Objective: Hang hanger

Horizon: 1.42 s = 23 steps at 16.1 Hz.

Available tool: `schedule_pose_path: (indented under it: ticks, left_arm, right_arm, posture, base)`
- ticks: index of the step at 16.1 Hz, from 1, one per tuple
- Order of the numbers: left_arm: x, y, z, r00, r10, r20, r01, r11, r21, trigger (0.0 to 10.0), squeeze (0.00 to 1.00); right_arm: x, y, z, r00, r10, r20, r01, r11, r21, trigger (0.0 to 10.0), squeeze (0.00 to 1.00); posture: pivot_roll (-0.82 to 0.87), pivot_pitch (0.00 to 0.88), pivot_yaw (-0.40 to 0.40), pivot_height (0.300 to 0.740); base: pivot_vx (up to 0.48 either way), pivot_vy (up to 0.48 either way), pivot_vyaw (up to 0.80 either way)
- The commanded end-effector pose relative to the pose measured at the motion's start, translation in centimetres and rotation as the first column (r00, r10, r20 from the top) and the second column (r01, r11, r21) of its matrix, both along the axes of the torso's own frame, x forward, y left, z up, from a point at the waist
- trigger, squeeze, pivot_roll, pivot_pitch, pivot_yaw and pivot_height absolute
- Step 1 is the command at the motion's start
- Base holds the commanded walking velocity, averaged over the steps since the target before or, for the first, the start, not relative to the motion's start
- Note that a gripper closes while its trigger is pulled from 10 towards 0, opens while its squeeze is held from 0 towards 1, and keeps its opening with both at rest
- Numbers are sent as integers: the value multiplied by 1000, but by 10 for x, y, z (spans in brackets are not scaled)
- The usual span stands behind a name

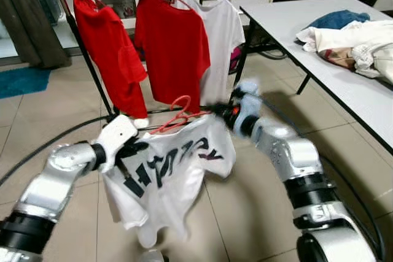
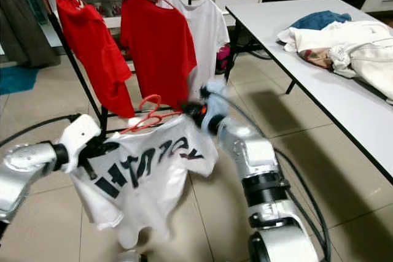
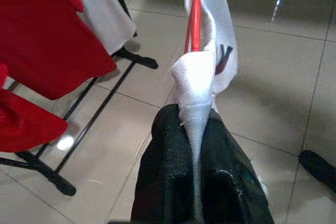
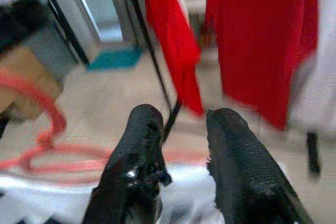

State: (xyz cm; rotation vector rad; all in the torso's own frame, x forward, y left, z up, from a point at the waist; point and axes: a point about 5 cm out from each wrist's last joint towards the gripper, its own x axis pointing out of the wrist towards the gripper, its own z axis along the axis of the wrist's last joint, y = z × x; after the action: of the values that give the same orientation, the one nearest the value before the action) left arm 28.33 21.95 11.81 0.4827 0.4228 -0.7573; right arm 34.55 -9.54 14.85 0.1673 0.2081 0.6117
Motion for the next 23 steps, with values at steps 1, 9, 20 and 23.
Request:
schedule_pose_path:
  ticks: [1, 9, 20, 23]
  left_arm:
    - [2, 4, 10, 999, -18, 41, 19, 1000, -19, 0, 0]
    - [-6, 8, 28, 976, -207, 62, 210, 977, -46, 0, 0]
    - [-7, 7, 30, 959, -275, 64, 278, 960, -33, 0, 0]
    - [-5, 9, 29, 962, -265, 68, 268, 963, -28, 0, 0]
  right_arm:
    - [-1, 1, 23, 988, 74, 134, -77, 997, 15, 10000, 1000]
    - [-20, 16, 16, 781, 594, 191, -482, 768, -422, 10000, 1000]
    - [-34, 15, -3, 602, 798, 10, -724, 551, -415, 0, 0]
    - [-41, 12, -9, 565, 824, -46, -765, 503, -402, 0, 0]
  posture:
    - [61, 0, 6, 740]
    - [63, 0, -3, 740]
    - [63, 0, -10, 740]
    - [58, 0, -9, 740]
  base:
    - [0, 0, 0]
    - [0, 0, 0]
    - [0, 0, 0]
    - [0, 0, 0]
